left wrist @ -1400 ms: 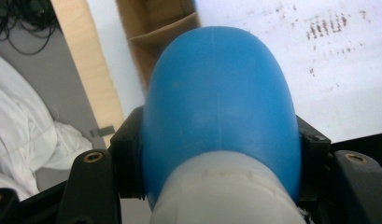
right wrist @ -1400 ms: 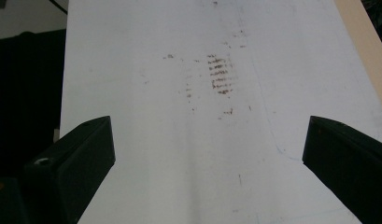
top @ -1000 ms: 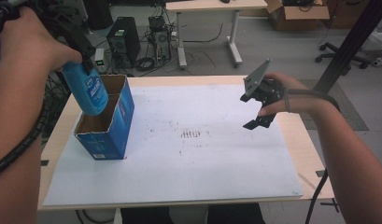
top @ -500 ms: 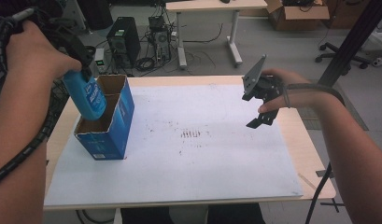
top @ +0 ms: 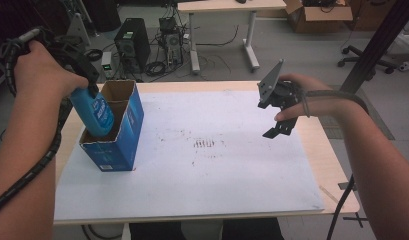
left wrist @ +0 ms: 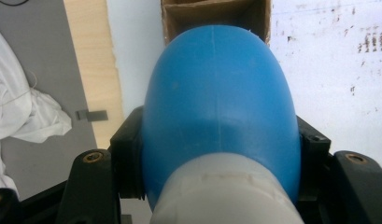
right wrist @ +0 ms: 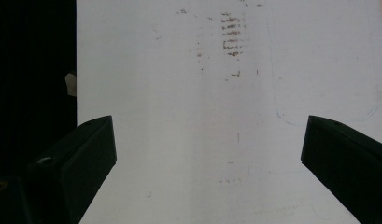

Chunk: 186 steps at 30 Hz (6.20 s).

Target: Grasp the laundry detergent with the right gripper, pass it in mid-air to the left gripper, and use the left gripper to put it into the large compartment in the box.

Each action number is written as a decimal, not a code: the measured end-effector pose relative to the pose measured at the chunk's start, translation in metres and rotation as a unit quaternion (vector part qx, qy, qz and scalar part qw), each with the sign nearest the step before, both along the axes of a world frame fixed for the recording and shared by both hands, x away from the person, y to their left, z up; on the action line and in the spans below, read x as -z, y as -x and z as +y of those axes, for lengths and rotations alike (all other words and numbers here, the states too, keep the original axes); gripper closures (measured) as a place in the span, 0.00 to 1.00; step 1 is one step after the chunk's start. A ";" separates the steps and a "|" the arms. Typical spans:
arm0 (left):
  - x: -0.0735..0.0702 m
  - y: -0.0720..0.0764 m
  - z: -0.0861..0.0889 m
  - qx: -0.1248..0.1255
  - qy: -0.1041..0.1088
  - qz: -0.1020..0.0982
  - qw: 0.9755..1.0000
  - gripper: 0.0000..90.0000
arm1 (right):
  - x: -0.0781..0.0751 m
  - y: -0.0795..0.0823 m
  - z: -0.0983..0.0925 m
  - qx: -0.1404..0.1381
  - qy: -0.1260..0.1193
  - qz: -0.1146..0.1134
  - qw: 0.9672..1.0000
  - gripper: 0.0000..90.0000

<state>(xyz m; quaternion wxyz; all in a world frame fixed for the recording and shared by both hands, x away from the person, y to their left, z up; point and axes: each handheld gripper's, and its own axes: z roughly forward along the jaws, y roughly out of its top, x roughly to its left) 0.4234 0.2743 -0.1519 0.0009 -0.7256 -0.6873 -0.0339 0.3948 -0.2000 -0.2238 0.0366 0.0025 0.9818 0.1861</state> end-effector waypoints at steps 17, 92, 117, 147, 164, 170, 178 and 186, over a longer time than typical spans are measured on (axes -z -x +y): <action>0.060 -0.004 -0.002 -0.006 0.001 0.005 1.000 0.42 | 0.004 0.000 -0.002 0.004 0.002 0.004 1.000 0.04; 0.141 -0.009 -0.002 -0.001 0.021 0.017 1.000 0.40 | 0.020 -0.004 -0.008 0.014 0.005 0.023 1.000 0.04; 0.122 -0.004 -0.006 -0.007 0.002 -0.006 1.000 0.27 | 0.023 -0.002 -0.013 0.014 -0.005 0.023 1.000 0.04; 0.053 0.013 -0.028 0.051 0.018 -0.046 0.997 0.09 | 0.017 0.000 -0.011 0.012 -0.008 0.019 1.000 0.04; 0.039 0.021 -0.093 0.177 0.018 -0.026 0.984 0.00 | 0.013 0.005 -0.015 0.011 -0.007 0.016 1.000 0.04; 0.030 0.032 -0.144 0.307 0.039 -0.037 0.950 0.00 | 0.012 0.007 -0.018 0.012 -0.005 0.015 1.000 0.04; 0.028 0.044 -0.194 0.430 0.052 -0.022 0.901 0.00 | 0.020 0.007 -0.019 0.012 -0.005 0.024 1.000 0.04; 0.036 0.062 -0.228 0.538 0.024 0.004 0.843 0.00 | 0.024 0.011 -0.021 0.014 0.002 0.028 1.000 0.04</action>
